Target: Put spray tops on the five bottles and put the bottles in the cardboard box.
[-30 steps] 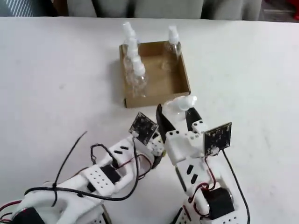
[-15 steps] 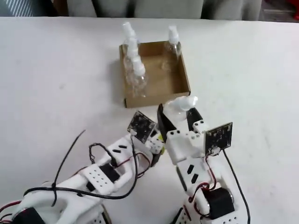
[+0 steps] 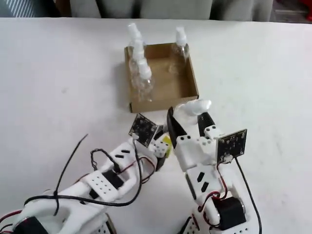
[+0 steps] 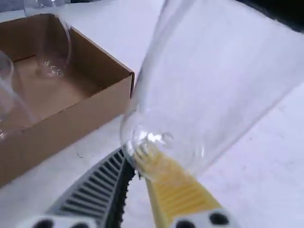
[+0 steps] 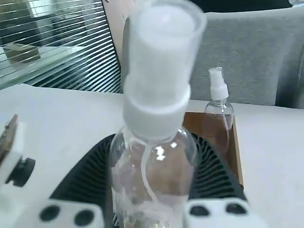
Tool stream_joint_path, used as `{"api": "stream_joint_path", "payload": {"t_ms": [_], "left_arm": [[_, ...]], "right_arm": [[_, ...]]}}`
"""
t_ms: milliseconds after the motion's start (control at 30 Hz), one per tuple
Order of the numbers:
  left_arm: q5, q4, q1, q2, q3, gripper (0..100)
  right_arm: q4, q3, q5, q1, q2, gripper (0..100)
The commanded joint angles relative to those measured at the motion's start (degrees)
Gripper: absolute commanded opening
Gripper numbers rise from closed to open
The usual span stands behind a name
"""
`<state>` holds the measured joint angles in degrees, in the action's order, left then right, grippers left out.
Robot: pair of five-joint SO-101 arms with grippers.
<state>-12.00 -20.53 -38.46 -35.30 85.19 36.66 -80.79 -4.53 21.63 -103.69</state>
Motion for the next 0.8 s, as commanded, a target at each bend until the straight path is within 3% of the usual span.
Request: {"api": "stream_joint_path", "payload": {"t_ms": [0,400,600,767], "left_arm": [[-0.35,-3.25,-3.65,-0.13,-0.7,2],[3.78,-2.9,-2.51,-1.36,2.02,2],[6.95,-2.37,-2.42,-12.88,9.23,2],[7.21,13.54,-2.24,-23.6,10.37,2]], "right_arm": [[-0.75,-0.44,0.0,-2.59,0.57,1.5],[-8.13,-0.79,0.09,-6.02,1.71,1.5],[-19.91,0.7,2.46,-6.2,16.13,1.5],[-29.67,5.71,2.37,-8.4,31.78,1.5]]}}
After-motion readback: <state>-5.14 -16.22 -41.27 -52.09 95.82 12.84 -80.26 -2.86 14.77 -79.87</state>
